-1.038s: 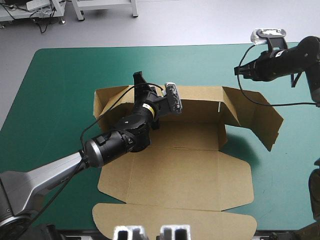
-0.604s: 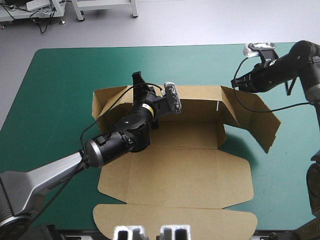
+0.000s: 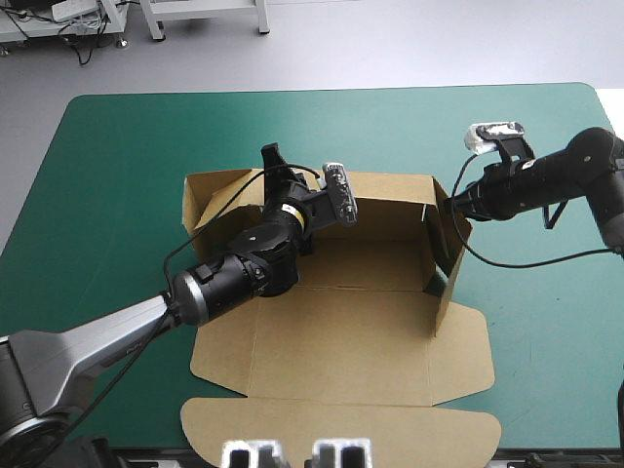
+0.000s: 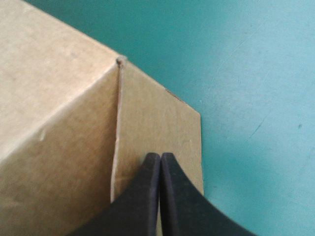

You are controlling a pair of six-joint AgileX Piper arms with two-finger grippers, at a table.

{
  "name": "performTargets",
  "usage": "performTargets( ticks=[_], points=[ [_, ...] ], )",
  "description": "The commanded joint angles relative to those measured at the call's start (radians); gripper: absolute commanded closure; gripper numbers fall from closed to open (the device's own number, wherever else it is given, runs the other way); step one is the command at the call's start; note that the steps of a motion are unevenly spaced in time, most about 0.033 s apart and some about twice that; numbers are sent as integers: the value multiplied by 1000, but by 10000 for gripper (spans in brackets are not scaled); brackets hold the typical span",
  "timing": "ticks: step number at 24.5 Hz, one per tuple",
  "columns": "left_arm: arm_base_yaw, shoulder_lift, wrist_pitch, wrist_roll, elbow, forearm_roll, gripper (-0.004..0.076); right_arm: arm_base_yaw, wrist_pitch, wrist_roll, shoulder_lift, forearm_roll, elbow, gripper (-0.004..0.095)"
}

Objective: Fold the box

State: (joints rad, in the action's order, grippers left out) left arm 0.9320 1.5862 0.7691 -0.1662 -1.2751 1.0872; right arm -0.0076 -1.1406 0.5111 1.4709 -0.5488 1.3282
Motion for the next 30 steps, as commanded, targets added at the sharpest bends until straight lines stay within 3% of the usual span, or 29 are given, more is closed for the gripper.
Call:
performTargets(
  ticks=[1,6,10,13,17,24,30],
  points=[
    [3,1,54,-21,-24,-36,733,-1,88,50,-77,-50,-63,921],
    [3,47,52,-21,-24,-64,733,-1,282,192,-181,-172,-275,921],
    [3,60,46,-21,-24,-88,733,-1,433,435,-246,-452,-450,921],
    [3,64,46,-21,-24,-88,733,-1,498,529,-269,-529,-520,921],
    [3,64,25,-21,-24,-91,733,-1,472,594,-276,-511,-549,893],
    [3,64,13,-21,-24,-88,733,-1,444,636,-278,-464,-549,549],
    [3,64,17,-21,-24,-40,733,-1,336,679,-278,-340,-549,518]
  ],
)
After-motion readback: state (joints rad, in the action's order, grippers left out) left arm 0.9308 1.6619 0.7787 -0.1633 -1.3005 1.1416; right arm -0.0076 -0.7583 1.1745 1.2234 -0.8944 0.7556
